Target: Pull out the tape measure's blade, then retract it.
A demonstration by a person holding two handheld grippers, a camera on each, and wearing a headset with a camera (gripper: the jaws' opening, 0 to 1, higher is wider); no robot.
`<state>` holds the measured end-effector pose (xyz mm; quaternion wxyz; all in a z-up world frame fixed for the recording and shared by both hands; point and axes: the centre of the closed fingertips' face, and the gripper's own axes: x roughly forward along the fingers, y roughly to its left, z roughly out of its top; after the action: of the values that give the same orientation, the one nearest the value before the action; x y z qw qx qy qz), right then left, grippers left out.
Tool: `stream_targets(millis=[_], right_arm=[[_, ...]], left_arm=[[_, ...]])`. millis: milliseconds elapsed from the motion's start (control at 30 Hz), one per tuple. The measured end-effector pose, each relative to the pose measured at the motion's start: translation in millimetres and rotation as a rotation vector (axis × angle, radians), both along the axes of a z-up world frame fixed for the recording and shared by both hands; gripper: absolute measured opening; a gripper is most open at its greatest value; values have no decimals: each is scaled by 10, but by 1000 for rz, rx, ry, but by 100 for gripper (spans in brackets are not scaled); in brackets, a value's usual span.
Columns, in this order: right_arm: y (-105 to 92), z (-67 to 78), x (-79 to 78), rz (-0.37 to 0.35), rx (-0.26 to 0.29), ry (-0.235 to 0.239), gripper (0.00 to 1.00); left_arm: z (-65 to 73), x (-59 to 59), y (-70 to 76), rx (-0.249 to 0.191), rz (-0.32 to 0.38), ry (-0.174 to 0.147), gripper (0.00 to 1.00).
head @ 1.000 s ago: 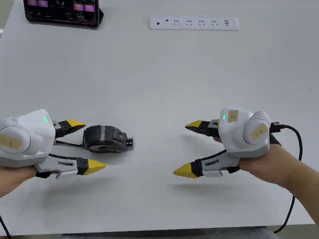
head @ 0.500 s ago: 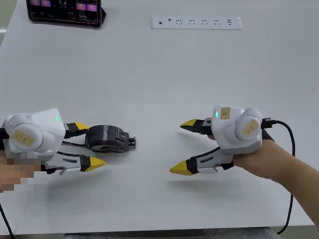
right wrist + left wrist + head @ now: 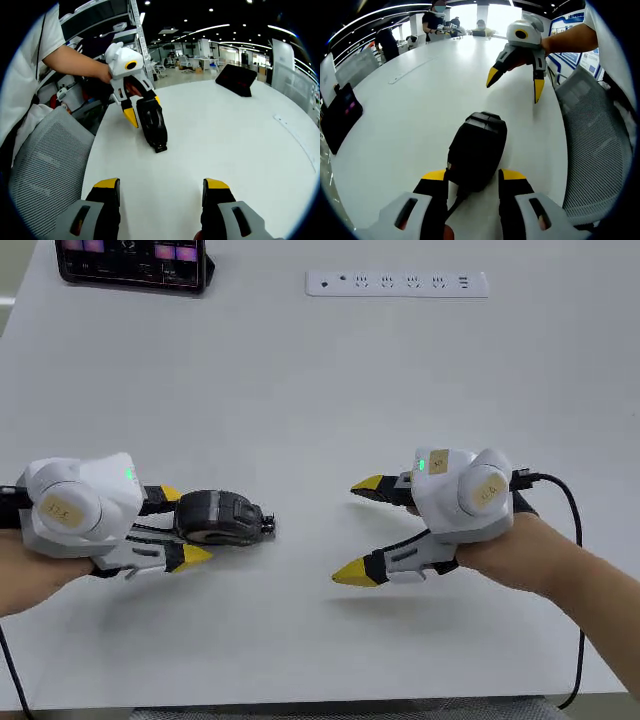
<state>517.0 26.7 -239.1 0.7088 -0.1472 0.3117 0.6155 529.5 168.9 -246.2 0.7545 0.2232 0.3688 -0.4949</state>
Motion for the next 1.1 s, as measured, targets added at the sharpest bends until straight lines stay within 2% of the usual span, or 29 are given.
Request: stream_targets(millis=[300,433,533,667,800,933,1100], right_arm=[[65,-26,-7,11,7,3,61],[90,-42,-3,15,7,5,60],[104,-43,1,18,5,0,58],[128,-42,12,17,6,-6,57],[159,-25,30,10,14,-14,54],[195,-17,42,8,24,-18,52],[244,-14,56,12,33,-26,49]], left_arm=[[6,36,-27,39,-71,-4,29],[-14,24,-36,86,-117,-17,29],[-18,28,-24,104,-129,-8,28],[-30,24,-16,163,-140,2,28],[-36,29,-3,197,-146,-16,28],[-33,40,13,189,-136,-22,27],[-39,35,17,190,-131,-9,27]])
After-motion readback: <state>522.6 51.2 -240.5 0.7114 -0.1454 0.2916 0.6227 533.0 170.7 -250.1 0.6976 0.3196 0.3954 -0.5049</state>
